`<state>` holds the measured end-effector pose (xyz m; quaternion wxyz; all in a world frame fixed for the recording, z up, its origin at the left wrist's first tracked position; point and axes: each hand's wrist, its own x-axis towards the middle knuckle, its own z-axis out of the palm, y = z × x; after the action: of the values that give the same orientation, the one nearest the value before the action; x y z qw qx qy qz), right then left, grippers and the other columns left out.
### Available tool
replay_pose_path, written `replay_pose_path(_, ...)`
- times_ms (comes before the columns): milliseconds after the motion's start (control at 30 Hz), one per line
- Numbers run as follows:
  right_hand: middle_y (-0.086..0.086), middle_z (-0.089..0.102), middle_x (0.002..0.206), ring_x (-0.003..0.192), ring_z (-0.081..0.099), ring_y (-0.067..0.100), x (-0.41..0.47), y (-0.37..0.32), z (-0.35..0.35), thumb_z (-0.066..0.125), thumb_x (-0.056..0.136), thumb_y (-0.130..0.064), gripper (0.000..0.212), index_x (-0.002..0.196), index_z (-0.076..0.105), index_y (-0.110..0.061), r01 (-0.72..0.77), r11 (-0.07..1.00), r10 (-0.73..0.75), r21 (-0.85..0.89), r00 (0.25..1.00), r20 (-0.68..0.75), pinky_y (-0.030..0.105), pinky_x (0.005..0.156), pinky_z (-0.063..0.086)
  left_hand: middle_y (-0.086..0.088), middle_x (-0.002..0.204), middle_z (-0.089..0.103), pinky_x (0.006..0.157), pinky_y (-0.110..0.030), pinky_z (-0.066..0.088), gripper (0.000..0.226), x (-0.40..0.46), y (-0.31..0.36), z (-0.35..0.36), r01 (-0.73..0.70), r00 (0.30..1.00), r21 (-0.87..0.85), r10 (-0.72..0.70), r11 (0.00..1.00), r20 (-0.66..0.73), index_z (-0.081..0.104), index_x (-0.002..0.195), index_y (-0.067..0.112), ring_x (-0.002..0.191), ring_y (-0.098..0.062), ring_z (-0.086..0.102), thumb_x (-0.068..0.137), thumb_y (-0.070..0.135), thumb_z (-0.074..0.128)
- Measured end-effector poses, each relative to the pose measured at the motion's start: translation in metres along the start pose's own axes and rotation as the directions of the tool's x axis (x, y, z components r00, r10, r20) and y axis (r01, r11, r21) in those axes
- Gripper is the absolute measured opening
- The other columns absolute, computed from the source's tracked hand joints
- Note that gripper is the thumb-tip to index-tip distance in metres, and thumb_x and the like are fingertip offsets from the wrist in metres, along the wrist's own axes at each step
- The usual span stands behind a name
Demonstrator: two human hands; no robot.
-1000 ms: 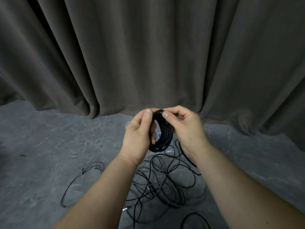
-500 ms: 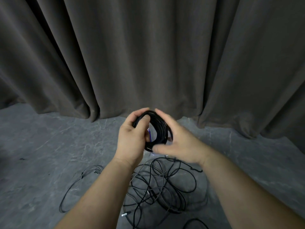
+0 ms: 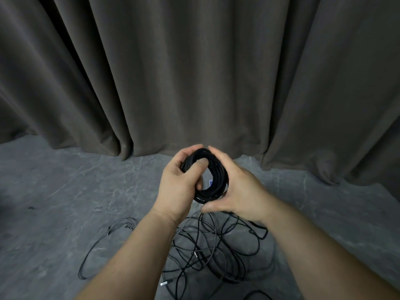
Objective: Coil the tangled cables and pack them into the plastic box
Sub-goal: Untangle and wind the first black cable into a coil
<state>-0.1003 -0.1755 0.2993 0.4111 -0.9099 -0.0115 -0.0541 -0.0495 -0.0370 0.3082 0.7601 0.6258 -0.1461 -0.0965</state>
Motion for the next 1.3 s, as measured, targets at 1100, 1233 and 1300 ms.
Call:
replay_pose_path(1100, -0.014, 0.042, 0.141, 0.115, 0.054, 0.005, 0.005, -0.005, 0.007, 0.088, 0.058, -0.034, 0.125, 0.142, -0.001, -0.060, 0.004, 0.995, -0.003, 0.098, 1.000, -0.016, 0.028, 0.098, 0.046, 0.008, 0.048, 0.043, 0.047, -0.023, 0.034, 0.013, 0.003, 0.009, 0.004, -0.023, 0.991, -0.121, 0.007, 0.992, -0.132, 0.059, 0.109, 0.014, 0.041, -0.009, 0.038, 0.098, 0.016, 0.052)
replay_pose_path(1233, 0.008, 0.069, 0.095, 0.063, 0.060, 0.014, 0.006, 0.025, 0.008, 0.067, 0.079, -0.011, 0.085, 0.145, 0.020, -0.040, -0.183, 0.978, 0.186, -0.095, 0.982, 0.017, 0.032, 0.066, 0.053, 0.010, 0.047, 0.043, 0.044, -0.020, 0.030, 0.007, 0.016, 0.010, -0.013, -0.058, 0.947, -0.208, -0.012, 0.977, -0.322, 0.057, 0.100, 0.014, 0.039, -0.007, 0.035, 0.099, 0.014, 0.050)
replay_pose_path(1300, 0.005, 0.068, 0.080, 0.064, 0.059, 0.014, 0.007, 0.040, 0.005, 0.060, 0.083, -0.010, 0.046, 0.123, 0.043, -0.025, -0.271, 0.950, 0.259, -0.157, 0.961, -0.094, 0.026, 0.061, 0.048, 0.009, 0.048, 0.043, 0.046, -0.021, 0.030, 0.009, 0.021, 0.011, -0.022, -0.078, 0.918, -0.237, -0.023, 0.968, -0.396, 0.056, 0.104, 0.011, 0.040, -0.007, 0.036, 0.098, 0.016, 0.051)
